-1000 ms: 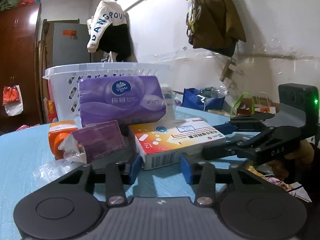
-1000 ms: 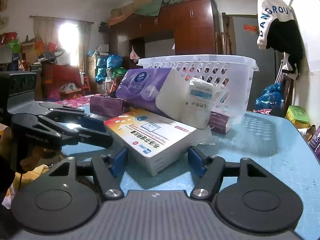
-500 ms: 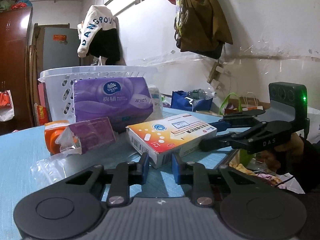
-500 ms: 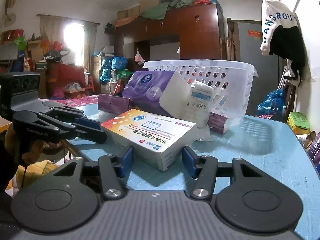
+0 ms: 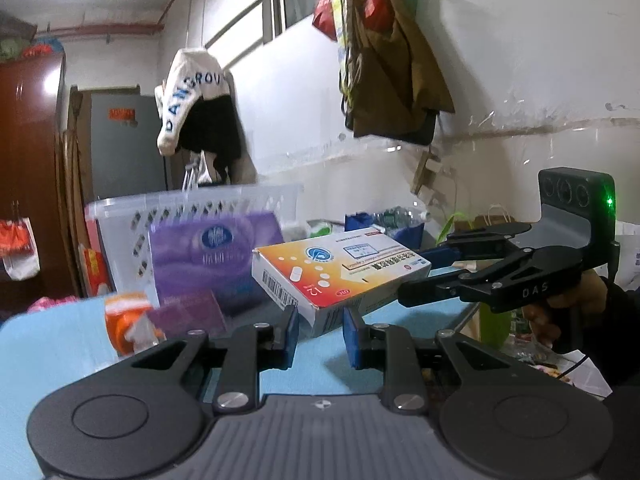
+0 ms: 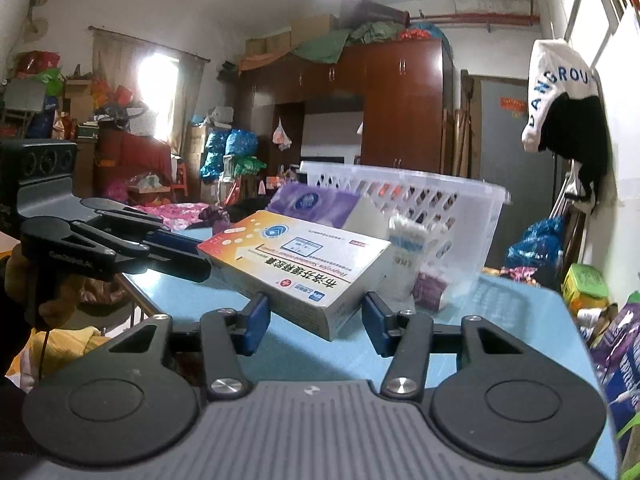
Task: Organize objects
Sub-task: 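Lift the medicine box over the basket and drop it in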
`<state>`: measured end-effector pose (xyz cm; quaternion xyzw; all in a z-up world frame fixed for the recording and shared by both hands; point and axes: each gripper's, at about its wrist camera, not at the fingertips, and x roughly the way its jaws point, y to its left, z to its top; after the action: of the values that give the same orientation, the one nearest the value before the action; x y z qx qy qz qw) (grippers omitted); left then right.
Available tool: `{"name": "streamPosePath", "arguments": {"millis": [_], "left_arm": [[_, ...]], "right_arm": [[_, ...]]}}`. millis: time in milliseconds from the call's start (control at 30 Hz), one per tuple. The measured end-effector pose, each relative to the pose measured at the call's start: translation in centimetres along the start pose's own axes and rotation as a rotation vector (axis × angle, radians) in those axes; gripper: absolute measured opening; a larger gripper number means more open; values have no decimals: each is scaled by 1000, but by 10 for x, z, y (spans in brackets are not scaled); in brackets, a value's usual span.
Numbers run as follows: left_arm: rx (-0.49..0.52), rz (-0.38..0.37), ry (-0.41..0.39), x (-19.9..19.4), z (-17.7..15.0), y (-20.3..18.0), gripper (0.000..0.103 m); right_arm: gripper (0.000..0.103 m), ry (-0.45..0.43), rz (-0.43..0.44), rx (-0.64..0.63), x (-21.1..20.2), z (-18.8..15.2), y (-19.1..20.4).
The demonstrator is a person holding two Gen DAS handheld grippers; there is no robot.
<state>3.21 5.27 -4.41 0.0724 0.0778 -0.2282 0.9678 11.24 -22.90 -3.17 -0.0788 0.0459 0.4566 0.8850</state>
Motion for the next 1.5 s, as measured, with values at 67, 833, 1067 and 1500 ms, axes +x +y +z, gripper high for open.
{"name": "streamPosePath", "arguments": {"millis": [67, 833, 1067, 1500], "left_arm": [[14, 12, -18, -4, 9, -3, 28], [75, 141, -81, 45, 119, 44, 28], [54, 186, -37, 88, 149, 83, 29], [-6, 257, 185, 167, 146, 137, 31]], "right_arm": [[54, -18, -5, -12, -2, 10, -1], [52, -105, -84, -95, 50, 96, -37], [52, -35, -94, -41, 99, 110, -69], [52, 209, -132, -3, 170, 103, -93]]}}
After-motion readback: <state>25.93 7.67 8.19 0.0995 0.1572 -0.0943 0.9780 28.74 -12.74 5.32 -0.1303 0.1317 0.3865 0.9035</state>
